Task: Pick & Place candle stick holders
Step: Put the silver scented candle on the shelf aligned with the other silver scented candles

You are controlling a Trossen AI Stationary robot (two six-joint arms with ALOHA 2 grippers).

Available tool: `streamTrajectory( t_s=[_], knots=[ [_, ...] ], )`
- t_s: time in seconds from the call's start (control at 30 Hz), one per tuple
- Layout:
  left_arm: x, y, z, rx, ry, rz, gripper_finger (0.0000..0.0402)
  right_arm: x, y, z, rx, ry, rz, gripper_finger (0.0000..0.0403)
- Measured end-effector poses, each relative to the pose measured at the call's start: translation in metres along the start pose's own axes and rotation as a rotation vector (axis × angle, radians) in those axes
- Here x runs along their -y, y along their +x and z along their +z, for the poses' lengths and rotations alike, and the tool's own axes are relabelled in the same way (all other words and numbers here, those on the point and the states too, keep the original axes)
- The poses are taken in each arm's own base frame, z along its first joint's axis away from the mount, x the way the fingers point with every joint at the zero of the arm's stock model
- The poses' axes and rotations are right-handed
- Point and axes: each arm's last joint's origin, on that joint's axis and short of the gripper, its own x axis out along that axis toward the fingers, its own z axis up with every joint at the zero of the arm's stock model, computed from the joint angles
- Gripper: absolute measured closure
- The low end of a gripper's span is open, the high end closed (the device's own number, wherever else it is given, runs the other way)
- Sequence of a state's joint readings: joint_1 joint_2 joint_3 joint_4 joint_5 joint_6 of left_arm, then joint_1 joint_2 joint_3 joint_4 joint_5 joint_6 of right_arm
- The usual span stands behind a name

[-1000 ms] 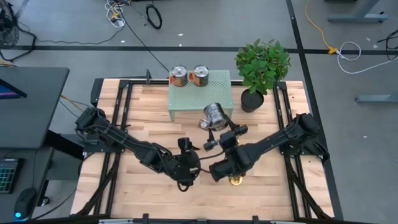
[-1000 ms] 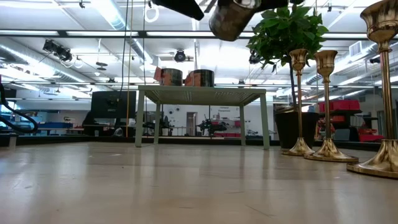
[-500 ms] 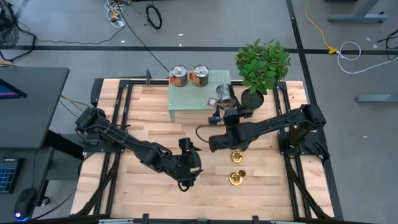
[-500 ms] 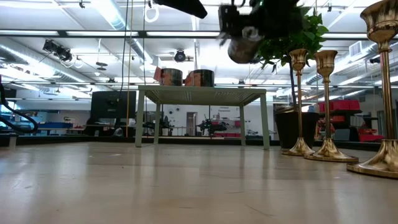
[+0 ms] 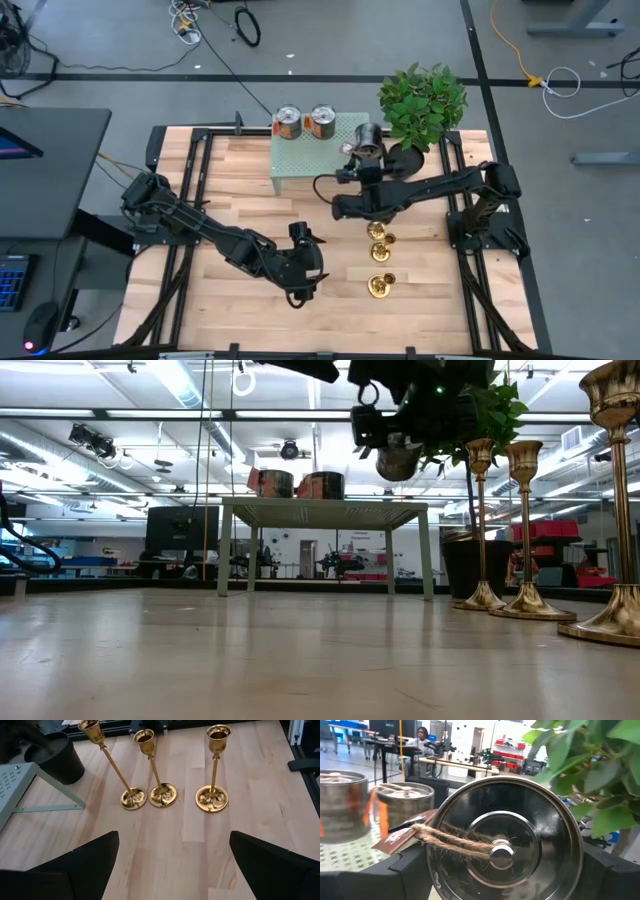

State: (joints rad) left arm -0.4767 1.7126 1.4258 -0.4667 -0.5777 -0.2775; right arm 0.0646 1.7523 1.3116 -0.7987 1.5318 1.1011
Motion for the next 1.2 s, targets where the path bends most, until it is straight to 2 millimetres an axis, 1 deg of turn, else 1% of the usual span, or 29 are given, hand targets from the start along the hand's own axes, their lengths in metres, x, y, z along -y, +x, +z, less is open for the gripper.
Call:
streamTrajectory(
  t_s=[0.23,0.4,0.47,0.7,0.93,1.2],
  knots=[
    [0.0,0.0,0.0,0.0,0.0,0.0,0.0012,-0.019,0.009,0.01,-0.033,-0.063,0.022,0.0068],
    [0.0,0.0,0.0,0.0,0.0,0.0,0.0012,-0.027,0.03,0.015,-0.096,-0.077,0.087,0.0068],
    [0.0,0.0,0.0,0.0,0.0,0.0,0.0012,-0.026,0.037,0.011,-0.087,-0.068,0.072,0.0068],
    [0.0,0.0,0.001,0.006,-0.004,-0.002,0.0012,-0.019,0.059,-0.008,-0.128,-0.013,0.125,0.0068],
    [0.0,0.0,0.001,0.008,-0.005,-0.002,0.0012,-0.016,0.071,0.002,-0.118,-0.024,0.112,0.0068],
    [0.0,0.0,0.001,0.008,-0.005,-0.002,0.0012,-0.012,0.086,0.0,-0.158,-0.019,0.127,0.0068]
  ],
)
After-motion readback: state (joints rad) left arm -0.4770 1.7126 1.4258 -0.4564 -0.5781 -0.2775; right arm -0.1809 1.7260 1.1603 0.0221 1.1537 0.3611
